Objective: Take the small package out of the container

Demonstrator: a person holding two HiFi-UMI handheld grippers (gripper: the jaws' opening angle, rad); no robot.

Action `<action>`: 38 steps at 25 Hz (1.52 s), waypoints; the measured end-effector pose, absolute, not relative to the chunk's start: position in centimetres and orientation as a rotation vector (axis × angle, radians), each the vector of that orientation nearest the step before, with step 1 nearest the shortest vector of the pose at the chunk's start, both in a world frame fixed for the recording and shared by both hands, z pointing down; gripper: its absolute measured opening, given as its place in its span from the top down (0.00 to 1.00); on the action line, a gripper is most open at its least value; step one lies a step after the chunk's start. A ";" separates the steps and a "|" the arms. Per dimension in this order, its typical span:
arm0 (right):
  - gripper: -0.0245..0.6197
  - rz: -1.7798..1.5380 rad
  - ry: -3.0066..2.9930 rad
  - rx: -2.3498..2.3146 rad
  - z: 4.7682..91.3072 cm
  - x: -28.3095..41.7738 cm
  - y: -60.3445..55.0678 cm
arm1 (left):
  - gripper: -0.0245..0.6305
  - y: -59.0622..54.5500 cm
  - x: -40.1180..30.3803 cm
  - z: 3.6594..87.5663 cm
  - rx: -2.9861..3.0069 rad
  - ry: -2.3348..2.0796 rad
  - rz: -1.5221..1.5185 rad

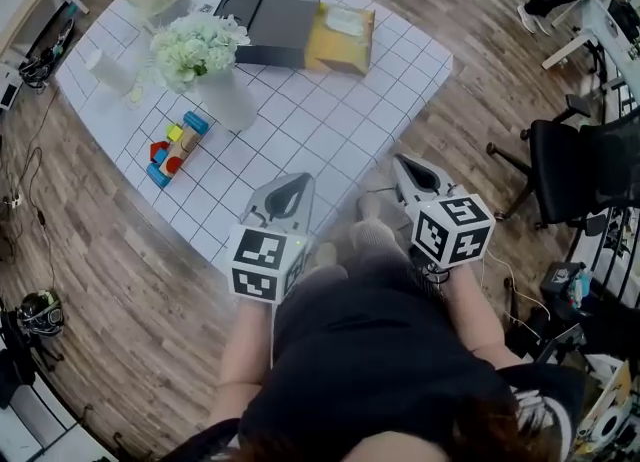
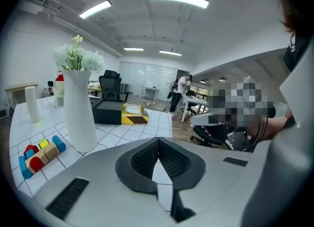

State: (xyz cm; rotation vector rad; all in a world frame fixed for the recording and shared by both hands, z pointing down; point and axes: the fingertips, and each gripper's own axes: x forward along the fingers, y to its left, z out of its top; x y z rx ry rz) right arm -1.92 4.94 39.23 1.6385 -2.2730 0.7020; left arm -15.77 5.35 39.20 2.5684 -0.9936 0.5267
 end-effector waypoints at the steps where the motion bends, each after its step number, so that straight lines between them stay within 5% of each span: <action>1: 0.94 0.703 -2.281 1.628 39.3 -2.0 4.2 | 0.92 5.0 -15.9 39.3 2.558 -1.005 0.527; 19: 0.94 0.688 -2.404 1.341 40.5 4.0 -10.5 | 0.92 -9.6 -7.1 37.9 2.456 -1.209 0.408; 21: 0.94 0.685 -2.416 1.315 40.3 4.7 -11.8 | 0.81 -11.0 -5.9 38.2 2.441 -1.213 0.426; 28: 0.94 0.701 -2.440 1.248 40.3 7.2 -15.6 | 0.71 -15.5 -3.0 38.7 2.415 -1.227 0.492; 38: 0.94 0.725 -2.464 1.120 41.4 9.4 -21.0 | 0.67 -22.0 0.2 39.9 2.400 -1.234 0.650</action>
